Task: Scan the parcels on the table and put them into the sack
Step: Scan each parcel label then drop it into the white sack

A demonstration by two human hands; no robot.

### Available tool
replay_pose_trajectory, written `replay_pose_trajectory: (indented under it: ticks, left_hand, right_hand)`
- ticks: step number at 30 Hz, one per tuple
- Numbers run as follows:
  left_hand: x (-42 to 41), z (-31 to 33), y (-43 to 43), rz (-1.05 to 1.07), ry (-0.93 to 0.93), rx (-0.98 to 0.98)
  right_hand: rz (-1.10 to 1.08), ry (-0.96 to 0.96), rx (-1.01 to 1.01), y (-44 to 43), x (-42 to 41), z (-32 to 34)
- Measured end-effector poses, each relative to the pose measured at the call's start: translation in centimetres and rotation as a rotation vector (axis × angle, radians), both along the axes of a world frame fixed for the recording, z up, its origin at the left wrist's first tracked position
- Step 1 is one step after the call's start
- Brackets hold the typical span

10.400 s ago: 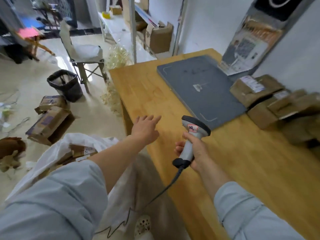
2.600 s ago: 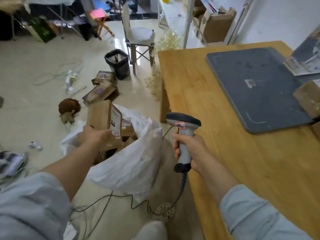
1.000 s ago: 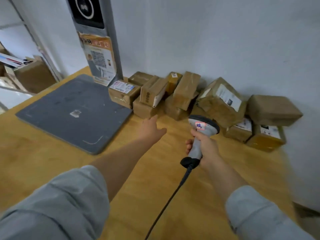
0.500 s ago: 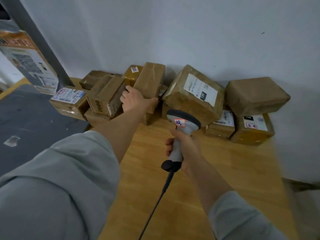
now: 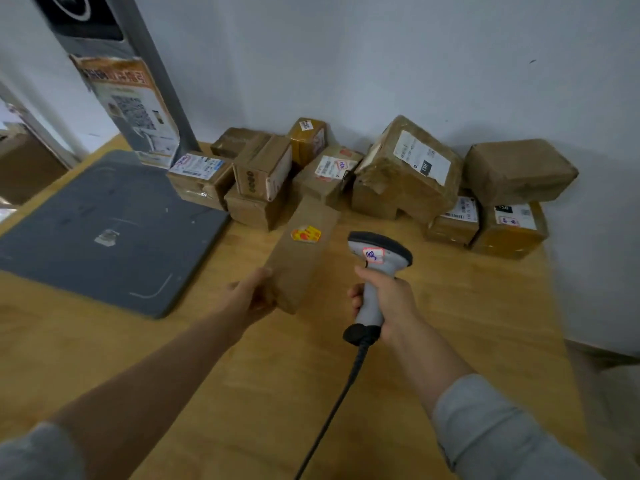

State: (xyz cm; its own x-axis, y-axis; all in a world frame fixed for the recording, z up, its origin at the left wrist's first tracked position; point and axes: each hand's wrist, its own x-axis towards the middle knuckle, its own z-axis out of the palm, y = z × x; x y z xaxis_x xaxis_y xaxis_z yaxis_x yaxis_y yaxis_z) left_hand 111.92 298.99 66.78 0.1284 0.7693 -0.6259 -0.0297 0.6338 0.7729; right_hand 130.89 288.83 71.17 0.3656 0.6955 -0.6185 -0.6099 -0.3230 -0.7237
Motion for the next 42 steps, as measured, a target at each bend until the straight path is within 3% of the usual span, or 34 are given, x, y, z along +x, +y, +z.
replay_pose_trajectory:
  ticks: [5,9,12,15,17,18,22,26,29,34,42]
  left_hand:
    - [-5.4,-1.9,-6.0,0.010,0.108,-0.099]
    - [-6.1,-2.4,-6.5,-0.115,0.573,0.128]
    - [-4.6,-1.7,-6.6,-0.419,0.925,0.364]
    - [-3.8,-1.8,-6.5,-0.608,1.154,0.401]
    - [-4.2,-1.9,-5.8,-0.576,1.104,0.343]
    - [-4.7,-1.8,-5.0,-0.486,0.988,0.280]
    - [-7.6,-0.7,-3.8,-0.148,0.292,-0.075]
    - [-8.9,0.3,-4.6,-0.140,0.144,-0.079]
    - [-9.0,1.3,-5.0,-0.134,0.130,-0.040]
    - [-11.0,3.8,-3.1,-0.143,0.267,0.033]
    - [-13.8,10.1,1.0,-0.251,0.715,0.258]
  right_hand:
    - [0.057,0.021,-0.066,-3.3,-4.1,-0.7]
    - [0.076,0.033,-0.097,-5.1,-5.9,-0.9]
    - [0.093,0.016,-0.101,-5.9,-6.3,-0.7]
    - [0.110,-0.001,-0.098,-6.4,-6.5,-0.7]
    - [0.126,-0.008,-0.095,-6.8,-6.6,-0.6]
    - [0.132,-0.009,-0.091,-7.0,-6.6,-0.6]
    - [0.162,0.002,-0.077,-7.5,-6.6,-0.4]
    - [0.252,-0.004,-0.057,-7.4,-7.5,0.3]
    - [0.323,-0.040,-0.048,-7.3,-8.3,0.8]
    - [0.419,-0.133,-0.040,-7.4,-9.3,1.8]
    - [0.672,-0.426,0.053,-7.6,-11.4,3.9]
